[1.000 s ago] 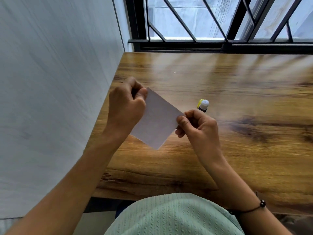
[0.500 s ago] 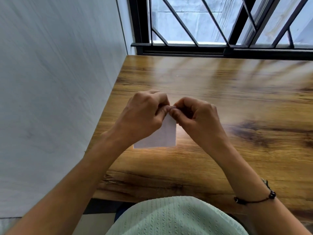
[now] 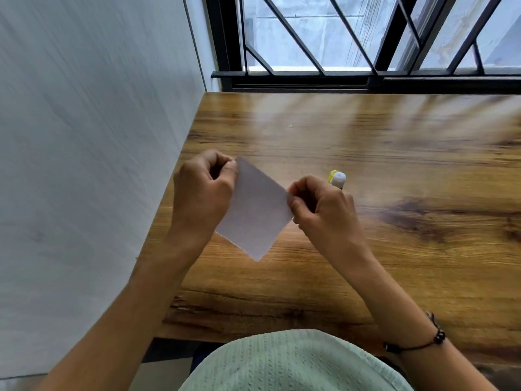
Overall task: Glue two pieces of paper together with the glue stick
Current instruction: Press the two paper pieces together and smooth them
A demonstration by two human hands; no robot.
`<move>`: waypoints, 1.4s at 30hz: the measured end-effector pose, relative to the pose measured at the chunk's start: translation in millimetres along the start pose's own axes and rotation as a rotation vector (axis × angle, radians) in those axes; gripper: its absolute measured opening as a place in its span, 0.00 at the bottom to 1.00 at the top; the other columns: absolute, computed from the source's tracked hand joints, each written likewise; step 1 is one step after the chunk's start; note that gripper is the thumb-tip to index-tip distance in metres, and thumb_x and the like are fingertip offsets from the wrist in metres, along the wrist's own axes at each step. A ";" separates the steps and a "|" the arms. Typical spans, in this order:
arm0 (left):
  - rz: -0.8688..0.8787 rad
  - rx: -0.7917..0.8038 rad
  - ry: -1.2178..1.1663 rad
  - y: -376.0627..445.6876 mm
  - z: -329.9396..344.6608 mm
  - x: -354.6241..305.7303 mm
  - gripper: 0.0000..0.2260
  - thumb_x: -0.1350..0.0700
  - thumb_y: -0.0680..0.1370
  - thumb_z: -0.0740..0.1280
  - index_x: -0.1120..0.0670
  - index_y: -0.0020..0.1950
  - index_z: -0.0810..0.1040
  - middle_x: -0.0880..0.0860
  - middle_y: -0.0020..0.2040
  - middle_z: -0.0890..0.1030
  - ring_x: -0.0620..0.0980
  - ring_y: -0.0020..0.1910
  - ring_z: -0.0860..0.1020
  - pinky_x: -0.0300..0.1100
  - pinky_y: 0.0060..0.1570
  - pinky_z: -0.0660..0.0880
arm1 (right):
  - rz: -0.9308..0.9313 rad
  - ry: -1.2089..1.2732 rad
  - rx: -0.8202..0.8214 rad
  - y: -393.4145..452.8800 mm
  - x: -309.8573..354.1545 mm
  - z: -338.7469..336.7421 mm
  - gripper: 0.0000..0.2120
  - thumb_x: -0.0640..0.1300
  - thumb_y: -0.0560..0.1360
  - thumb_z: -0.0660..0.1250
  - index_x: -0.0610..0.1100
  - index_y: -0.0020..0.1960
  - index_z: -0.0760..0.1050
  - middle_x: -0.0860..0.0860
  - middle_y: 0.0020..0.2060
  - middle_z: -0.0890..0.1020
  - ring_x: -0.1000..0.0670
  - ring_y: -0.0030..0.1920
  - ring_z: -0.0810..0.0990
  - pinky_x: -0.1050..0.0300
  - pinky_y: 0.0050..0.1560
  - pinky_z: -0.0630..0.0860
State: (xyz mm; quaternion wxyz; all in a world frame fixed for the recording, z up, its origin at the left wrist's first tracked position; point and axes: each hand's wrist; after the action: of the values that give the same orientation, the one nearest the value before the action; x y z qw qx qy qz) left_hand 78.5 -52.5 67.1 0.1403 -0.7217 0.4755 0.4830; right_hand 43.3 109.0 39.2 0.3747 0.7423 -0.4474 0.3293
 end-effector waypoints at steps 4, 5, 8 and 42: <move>-0.120 0.119 0.101 -15.0 6.4 31.0 0.12 0.61 0.75 0.61 0.52 0.57 0.69 0.50 0.31 0.72 0.44 0.29 0.71 0.29 0.26 0.68 | -0.154 -0.317 -0.016 9.4 -6.4 12.2 0.08 0.30 0.72 0.61 0.39 0.49 0.73 0.44 0.36 0.80 0.45 0.34 0.77 0.54 0.34 0.73; -0.113 0.149 0.156 -20.1 7.9 36.2 0.16 0.63 0.75 0.61 0.51 0.61 0.65 0.52 0.31 0.74 0.47 0.30 0.72 0.31 0.26 0.69 | -0.185 -0.401 0.010 13.2 -9.7 14.8 0.09 0.28 0.72 0.60 0.38 0.48 0.72 0.43 0.36 0.79 0.41 0.34 0.77 0.52 0.33 0.73; -0.048 0.215 0.303 -32.3 13.0 45.8 0.21 0.66 0.74 0.60 0.51 0.64 0.63 0.57 0.34 0.77 0.54 0.34 0.76 0.50 0.35 0.75 | -0.212 -0.571 0.120 21.0 -17.1 21.1 0.08 0.27 0.71 0.58 0.38 0.45 0.69 0.42 0.34 0.77 0.40 0.31 0.75 0.55 0.27 0.66; 0.147 0.338 0.856 -74.1 29.2 67.8 0.30 0.46 0.74 0.38 0.59 0.73 0.48 0.58 0.76 0.51 0.53 0.75 0.49 0.50 0.71 0.44 | -0.054 -0.774 0.318 -37.5 -38.7 43.2 0.35 0.61 0.76 0.41 0.39 0.73 0.40 0.42 0.75 0.46 0.46 0.75 0.42 0.54 0.71 0.35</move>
State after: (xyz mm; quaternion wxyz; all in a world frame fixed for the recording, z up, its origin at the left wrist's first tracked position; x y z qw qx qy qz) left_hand 128.5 -32.9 -22.7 0.0124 -0.7876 0.6124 0.0662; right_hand 69.2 100.3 -24.2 0.0683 0.8713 -0.4791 0.0811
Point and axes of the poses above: each hand's wrist, its own y-axis towards the middle knuckle, its own z-axis out of the palm, x = y × z
